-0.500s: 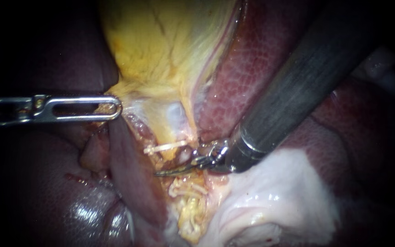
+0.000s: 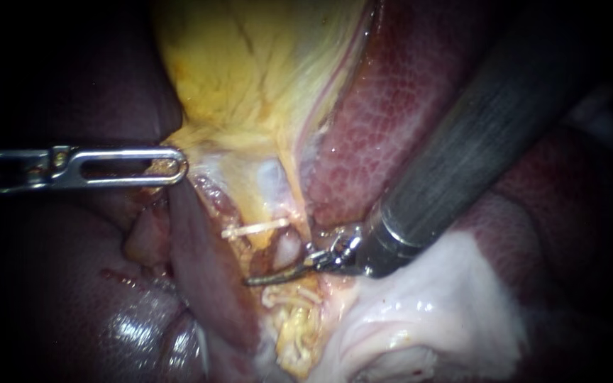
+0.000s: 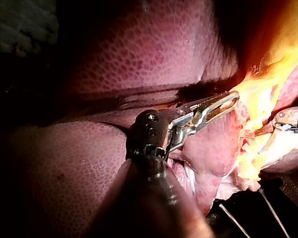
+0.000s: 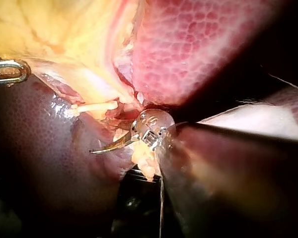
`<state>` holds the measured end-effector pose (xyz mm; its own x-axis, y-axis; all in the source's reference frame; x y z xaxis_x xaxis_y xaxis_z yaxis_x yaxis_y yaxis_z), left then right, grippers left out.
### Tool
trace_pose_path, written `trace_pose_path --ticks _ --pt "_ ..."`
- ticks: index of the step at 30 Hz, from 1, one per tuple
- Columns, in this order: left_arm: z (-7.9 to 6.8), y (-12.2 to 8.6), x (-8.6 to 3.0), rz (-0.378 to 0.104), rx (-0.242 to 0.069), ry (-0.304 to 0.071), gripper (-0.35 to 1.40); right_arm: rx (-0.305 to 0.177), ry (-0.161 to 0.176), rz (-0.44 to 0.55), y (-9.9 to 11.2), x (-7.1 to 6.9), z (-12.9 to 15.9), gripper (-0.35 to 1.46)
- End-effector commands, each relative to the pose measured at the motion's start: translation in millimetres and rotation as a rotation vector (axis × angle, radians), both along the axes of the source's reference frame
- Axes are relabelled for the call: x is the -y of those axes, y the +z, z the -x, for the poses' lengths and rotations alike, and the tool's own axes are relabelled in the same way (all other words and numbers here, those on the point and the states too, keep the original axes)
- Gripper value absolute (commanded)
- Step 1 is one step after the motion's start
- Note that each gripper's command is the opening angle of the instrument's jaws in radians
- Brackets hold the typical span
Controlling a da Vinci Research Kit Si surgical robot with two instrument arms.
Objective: Go back from the cut left tube
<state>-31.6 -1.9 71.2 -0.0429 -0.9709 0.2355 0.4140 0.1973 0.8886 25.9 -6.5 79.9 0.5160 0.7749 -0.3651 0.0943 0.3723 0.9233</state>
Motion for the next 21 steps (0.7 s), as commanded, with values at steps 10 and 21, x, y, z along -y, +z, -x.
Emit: trace_pose_path --ticks 10,21 --pt "0.0 0.0 0.0 0.0 -0.002 -0.002 -0.35 -0.028 -0.001 0.05 -0.2 0.2 0.3 1.34" --pt "-0.1 0.1 0.0 0.0 -0.002 -0.002 -0.35 -0.142 0.023 0.277 -4.0 -1.5 7.2 1.43"
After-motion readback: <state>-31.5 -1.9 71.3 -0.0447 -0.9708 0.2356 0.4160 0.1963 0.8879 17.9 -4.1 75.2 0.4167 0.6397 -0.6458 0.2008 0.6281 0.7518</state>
